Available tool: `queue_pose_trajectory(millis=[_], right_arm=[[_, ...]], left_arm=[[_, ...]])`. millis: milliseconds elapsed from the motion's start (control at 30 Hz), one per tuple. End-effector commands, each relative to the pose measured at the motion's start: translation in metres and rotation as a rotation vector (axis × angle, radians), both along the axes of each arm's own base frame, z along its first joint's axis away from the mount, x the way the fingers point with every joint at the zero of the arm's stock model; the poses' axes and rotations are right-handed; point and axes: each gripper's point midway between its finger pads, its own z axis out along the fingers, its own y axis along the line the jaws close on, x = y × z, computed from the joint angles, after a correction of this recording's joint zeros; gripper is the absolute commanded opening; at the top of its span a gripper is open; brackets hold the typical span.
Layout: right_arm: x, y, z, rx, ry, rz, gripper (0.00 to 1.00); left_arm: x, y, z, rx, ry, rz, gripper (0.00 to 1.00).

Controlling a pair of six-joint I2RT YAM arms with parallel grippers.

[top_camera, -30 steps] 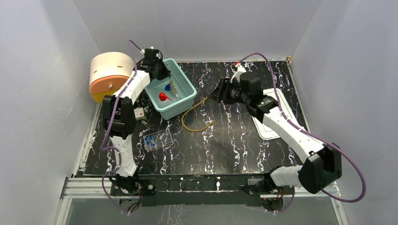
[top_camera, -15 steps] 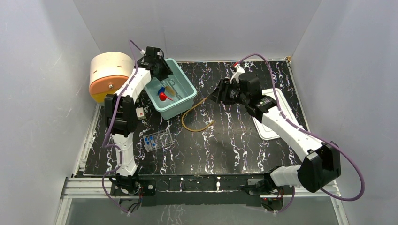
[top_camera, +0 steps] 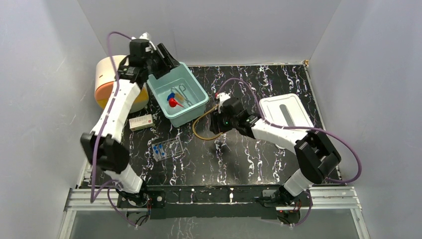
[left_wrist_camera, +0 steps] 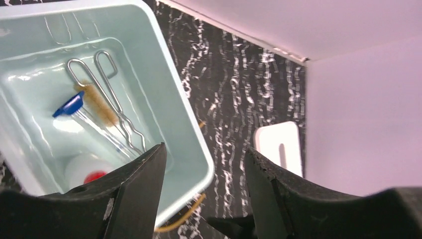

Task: Organize the chemistry lab equipment

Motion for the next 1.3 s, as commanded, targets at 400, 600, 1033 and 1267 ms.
queue_pose_trajectory(millis=[400,600,1033,1267], right_arm=[[-0.016,0.056,-0.037,-0.021,-0.264,0.267,0.59],[-0.029,0.069,-0.062,-0.1,-0.252,0.362,0.51],[-0.036,0.055,-0.072,-0.208,-0.241,0.311,0.08],[-0.074,0.014,-0.06,-0.216,-0.182,0.35,0.0]], left_arm=[[-0.113,0.039,0.012,-0.126,0.09,0.106,0.68],[-0.11,0.042,0.016,-0.101,0.074,0.106,0.67],[-0.104,0.045,0.027,-0.078,0.043,0.104,0.68],[-0.105,0.046,0.024,-0.074,0.048,0.107,0.68]])
